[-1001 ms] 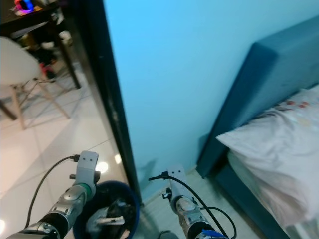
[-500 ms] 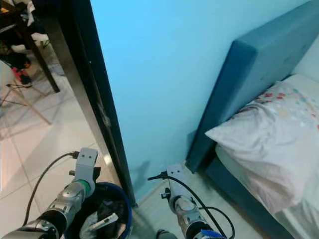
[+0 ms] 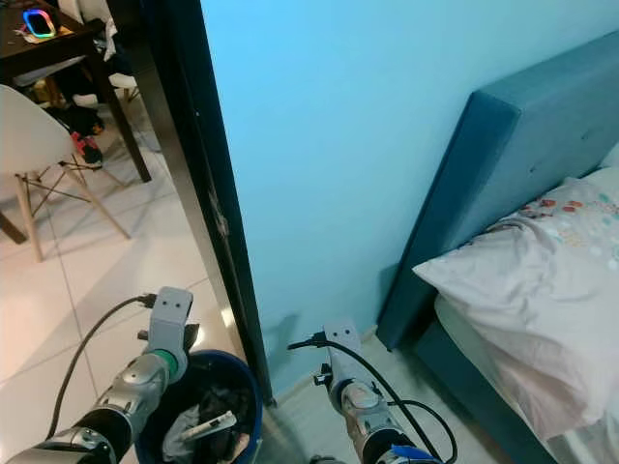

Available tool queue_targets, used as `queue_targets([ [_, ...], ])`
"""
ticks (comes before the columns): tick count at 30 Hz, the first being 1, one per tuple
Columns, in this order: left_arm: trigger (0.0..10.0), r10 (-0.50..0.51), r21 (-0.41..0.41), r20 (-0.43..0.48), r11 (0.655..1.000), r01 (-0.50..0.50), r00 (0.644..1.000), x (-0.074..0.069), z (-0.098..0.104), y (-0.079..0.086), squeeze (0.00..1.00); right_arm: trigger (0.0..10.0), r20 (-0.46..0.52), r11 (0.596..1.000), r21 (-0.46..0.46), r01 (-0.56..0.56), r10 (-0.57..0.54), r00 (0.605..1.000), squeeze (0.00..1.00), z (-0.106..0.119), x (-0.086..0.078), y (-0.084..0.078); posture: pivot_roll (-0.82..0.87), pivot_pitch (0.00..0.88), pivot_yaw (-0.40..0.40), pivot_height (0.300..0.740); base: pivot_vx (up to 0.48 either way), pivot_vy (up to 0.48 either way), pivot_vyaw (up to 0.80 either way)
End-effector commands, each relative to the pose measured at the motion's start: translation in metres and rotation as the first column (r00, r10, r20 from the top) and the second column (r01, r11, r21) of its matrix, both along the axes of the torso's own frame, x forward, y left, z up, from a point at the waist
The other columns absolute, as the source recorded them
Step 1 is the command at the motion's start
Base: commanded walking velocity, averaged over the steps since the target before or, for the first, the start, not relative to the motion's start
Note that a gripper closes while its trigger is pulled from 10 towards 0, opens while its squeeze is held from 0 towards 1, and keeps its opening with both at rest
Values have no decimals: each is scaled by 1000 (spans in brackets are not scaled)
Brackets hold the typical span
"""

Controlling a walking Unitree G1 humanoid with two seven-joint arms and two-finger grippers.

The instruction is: Clean up the room

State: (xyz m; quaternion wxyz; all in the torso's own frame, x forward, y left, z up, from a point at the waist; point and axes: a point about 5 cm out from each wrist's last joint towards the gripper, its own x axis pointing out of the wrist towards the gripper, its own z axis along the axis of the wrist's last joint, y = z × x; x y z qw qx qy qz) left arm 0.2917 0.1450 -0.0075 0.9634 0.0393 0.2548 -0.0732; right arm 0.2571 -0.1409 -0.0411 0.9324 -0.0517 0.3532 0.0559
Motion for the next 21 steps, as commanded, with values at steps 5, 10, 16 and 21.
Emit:
queue_targets([
  [5, 10000, -6, 11, -15, 1000, 6, 1000, -4, -4, 1, 0, 10000, -18, 1000, 1, -4, 5, 1000, 0, -3, -4, 2, 93, 0, 90, 740, 0, -357, 0],
  [10, 10000, -4, 9, -17, 1000, 4, 1000, -4, -4, 1, 0, 10000, -19, 1000, 1, -6, 6, 1000, 0, -4, -4, 1, 93, 0, 90, 740, 0, -362, 0],
  [16, 10000, -3, 8, -16, 1000, 3, 1000, -4, -4, 1, 0, 10000, -20, 1000, 1, -7, 7, 1000, 0, -4, -4, 1, 93, 0, 89, 740, 0, -361, 0],
  [21, 10000, -2, 9, -17, 1000, 2, 1000, -5, -4, 2, 0, 10000, -21, 1000, 1, -8, 8, 1000, 0, -4, -5, 1, 94, 0, 88, 740, 0, -361, 0],
])
